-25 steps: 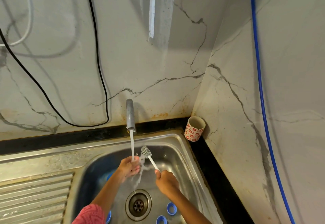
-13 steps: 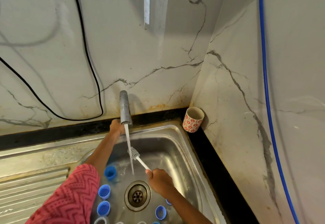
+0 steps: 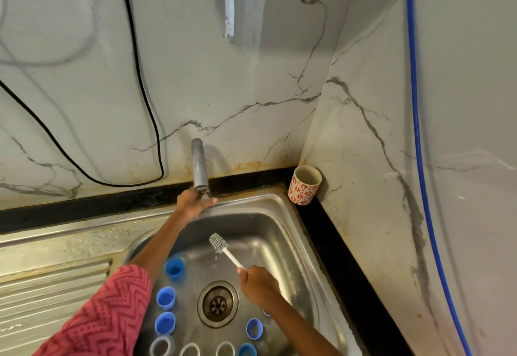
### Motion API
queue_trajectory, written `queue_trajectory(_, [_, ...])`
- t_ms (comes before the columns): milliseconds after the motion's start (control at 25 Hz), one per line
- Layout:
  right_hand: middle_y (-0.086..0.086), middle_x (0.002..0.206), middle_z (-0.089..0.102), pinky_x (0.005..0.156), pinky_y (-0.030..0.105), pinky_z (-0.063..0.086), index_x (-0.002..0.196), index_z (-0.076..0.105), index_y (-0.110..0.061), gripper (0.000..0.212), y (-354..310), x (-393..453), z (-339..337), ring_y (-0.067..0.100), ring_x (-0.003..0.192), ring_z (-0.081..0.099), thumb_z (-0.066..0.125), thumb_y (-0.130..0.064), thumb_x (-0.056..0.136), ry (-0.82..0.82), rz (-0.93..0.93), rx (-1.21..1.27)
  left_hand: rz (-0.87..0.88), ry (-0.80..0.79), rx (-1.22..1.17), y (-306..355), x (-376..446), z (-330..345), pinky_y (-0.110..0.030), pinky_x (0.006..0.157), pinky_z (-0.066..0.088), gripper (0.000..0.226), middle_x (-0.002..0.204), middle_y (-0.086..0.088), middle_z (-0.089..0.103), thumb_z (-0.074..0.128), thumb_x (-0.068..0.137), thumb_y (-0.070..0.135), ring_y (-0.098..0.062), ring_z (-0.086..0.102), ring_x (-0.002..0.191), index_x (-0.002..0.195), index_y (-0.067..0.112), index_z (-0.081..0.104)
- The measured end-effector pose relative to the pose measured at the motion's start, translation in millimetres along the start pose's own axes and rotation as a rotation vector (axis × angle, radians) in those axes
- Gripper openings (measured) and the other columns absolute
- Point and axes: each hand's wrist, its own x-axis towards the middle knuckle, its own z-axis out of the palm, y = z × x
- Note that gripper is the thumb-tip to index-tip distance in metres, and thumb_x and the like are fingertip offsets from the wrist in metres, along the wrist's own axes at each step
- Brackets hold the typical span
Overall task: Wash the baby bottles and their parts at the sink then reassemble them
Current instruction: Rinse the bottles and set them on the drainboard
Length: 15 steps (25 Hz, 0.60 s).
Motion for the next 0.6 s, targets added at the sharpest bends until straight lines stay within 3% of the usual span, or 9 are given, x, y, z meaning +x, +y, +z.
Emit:
queue_trajectory(80, [0.011, 0.118, 0.062, 0.085, 0.032, 0.045, 0.119, 0.054, -0.009, 0.045, 2, -9, -4, 0.028, 0.108, 0.058, 0.025, -0.04, 0.102, 0.023, -0.017, -0.01, -0.045, 0.009, -0.183, -24, -24, 3, -0.034, 0.07, 0.055, 0.027, 0.08, -0.011, 0.064, 0.065, 0.086, 0.029, -0.019, 0.059, 0.071, 0.091, 0.003, 0.066])
queue_trajectory(160, [0.011, 0.115, 0.063, 0.082, 0.032, 0.045, 0.12, 0.051, -0.011, 0.04, 4, -19, -10, 0.027, 0.105, 0.059, 0.024, -0.037, 0.103, 0.067, -0.073, -0.031, -0.18, -0.083, -0.269, -47, -49, 8, -0.022, 0.058, 0.047, 0.029, 0.078, -0.01, 0.063, 0.059, 0.091, 0.028, -0.013, 0.051, 0.06, 0.096, 0.001, 0.068])
queue_trajectory(280, [0.012, 0.111, 0.064, 0.08, 0.032, 0.045, 0.118, 0.05, -0.014, 0.037, -1, -39, -20, 0.029, 0.102, 0.061, 0.025, -0.037, 0.103, 0.108, -0.188, -0.087, -0.222, -0.191, -0.515, -61, -81, 7, -0.015, 0.048, 0.038, 0.023, 0.082, -0.01, 0.058, 0.054, 0.094, 0.021, -0.01, 0.038, 0.057, 0.1, 0.002, 0.064])
queue_trajectory(360, [0.013, 0.113, 0.063, 0.083, 0.034, 0.045, 0.12, 0.05, -0.013, 0.037, -9, -51, -23, 0.03, 0.104, 0.06, 0.025, -0.036, 0.103, 0.121, -0.223, -0.15, -0.236, -0.161, -0.713, -54, -93, -2, -0.013, 0.044, 0.036, 0.02, 0.074, -0.006, 0.053, 0.049, 0.096, 0.018, -0.009, 0.035, 0.057, 0.098, 0.003, 0.062])
queue_trajectory(480, [0.015, 0.119, 0.06, 0.088, 0.036, 0.045, 0.126, 0.044, -0.011, 0.038, -26, -63, -27, 0.031, 0.11, 0.058, 0.022, -0.033, 0.104, 0.147, -0.206, -0.241, -0.295, -0.062, -0.996, -38, -102, -12, -0.017, 0.054, 0.037, 0.017, 0.072, -0.005, 0.049, 0.047, 0.097, 0.017, -0.009, 0.04, 0.061, 0.089, 0.009, 0.059])
queue_trajectory(600, [0.016, 0.115, 0.063, 0.087, 0.04, 0.049, 0.123, 0.041, -0.008, 0.033, -45, -77, -32, 0.032, 0.106, 0.062, 0.022, -0.028, 0.105, 0.247, -0.27, -0.304, -0.306, -0.032, -1.205, -16, -110, -19, -0.031, 0.066, 0.044, 0.019, 0.082, -0.011, 0.054, 0.042, 0.099, 0.021, -0.018, 0.051, 0.071, 0.092, 0.009, 0.054])
